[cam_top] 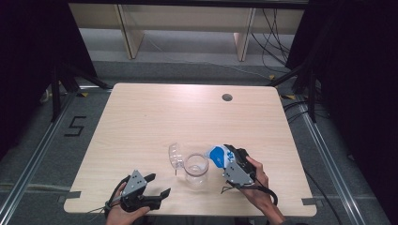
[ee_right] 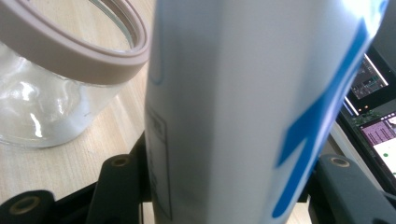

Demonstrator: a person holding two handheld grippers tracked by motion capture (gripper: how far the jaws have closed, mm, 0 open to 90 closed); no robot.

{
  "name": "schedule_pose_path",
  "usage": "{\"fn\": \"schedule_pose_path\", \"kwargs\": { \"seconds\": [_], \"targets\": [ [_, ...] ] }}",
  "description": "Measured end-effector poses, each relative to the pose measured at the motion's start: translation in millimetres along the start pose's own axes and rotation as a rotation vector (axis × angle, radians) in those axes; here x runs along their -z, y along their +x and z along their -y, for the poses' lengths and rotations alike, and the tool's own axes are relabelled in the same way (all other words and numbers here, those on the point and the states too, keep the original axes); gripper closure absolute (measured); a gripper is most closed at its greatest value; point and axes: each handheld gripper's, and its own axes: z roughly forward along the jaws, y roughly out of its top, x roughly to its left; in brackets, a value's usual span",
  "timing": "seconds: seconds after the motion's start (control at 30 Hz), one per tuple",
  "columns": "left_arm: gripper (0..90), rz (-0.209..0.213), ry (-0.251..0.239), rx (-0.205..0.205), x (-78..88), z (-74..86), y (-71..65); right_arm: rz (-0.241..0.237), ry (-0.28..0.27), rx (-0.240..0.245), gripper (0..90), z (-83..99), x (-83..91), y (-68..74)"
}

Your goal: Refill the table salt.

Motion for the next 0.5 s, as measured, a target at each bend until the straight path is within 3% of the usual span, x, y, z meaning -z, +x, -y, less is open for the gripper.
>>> {"fn": "schedule_pose_path", "kwargs": {
  "seconds": [0.13, 0.37, 0.4, 0.5],
  "targets": [
    [22.2, 0.002, -0.006, 0.007, -0.6, 0.1, -0.8, 0.003, 0.005, -0.007, 47.5, 0.0, 0.4, 1.4],
    [22.1, 0.0, 0.0, 0.0, 0.0, 0.0, -0.2, 0.009, 0.0, 0.013, 47.6, -0.7, -0.1, 1.2],
    [22.2, 0.002, -0.006, 0.007, -0.5, 0.1, -1.0, 0.01, -0.001, 0.035, 47.6, -0.7, -0.8, 0.3],
    [22.1, 0.003, -0.006, 0.007, -0.5, 0.1, -0.9, 0.019, 0.006, 0.03, 47.6, -0.2, -1.2, 1.0]
  ]
}}
